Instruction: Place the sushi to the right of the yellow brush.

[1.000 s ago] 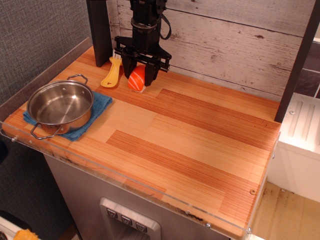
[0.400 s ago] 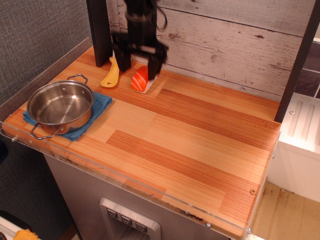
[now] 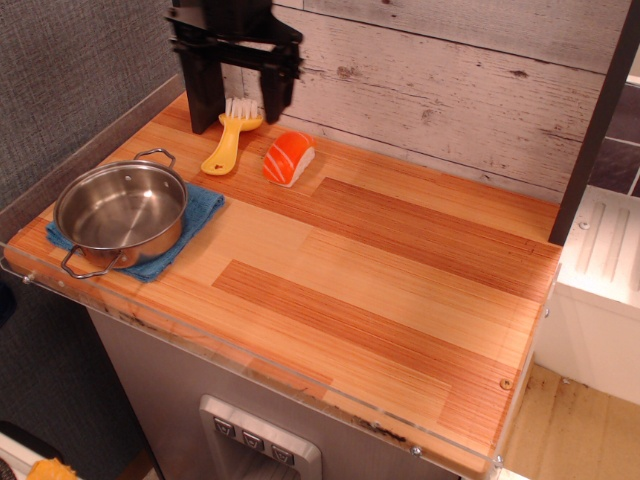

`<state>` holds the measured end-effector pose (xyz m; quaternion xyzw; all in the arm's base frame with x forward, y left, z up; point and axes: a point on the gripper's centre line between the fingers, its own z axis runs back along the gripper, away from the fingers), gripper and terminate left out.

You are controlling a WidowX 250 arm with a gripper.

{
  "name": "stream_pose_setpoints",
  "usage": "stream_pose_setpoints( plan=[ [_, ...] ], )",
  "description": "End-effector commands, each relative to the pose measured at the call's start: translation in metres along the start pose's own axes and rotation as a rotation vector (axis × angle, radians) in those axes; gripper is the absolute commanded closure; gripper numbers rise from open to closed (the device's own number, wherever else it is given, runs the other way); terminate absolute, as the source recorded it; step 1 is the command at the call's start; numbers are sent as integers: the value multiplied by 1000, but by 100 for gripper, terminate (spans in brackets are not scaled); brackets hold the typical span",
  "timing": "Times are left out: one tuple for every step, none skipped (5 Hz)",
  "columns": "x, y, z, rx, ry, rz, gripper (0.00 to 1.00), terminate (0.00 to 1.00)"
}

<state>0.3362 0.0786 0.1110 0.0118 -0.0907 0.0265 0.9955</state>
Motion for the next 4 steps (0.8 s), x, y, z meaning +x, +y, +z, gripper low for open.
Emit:
stream_pose_setpoints(
  plan=[
    [-42, 9, 1, -18, 23, -7, 0, 0],
    [-48, 16, -1, -15, 29, -6, 0, 0],
    [-48, 16, -1, -15, 29, -6, 0, 0],
    [-48, 16, -1, -15, 29, -6, 0, 100]
  ],
)
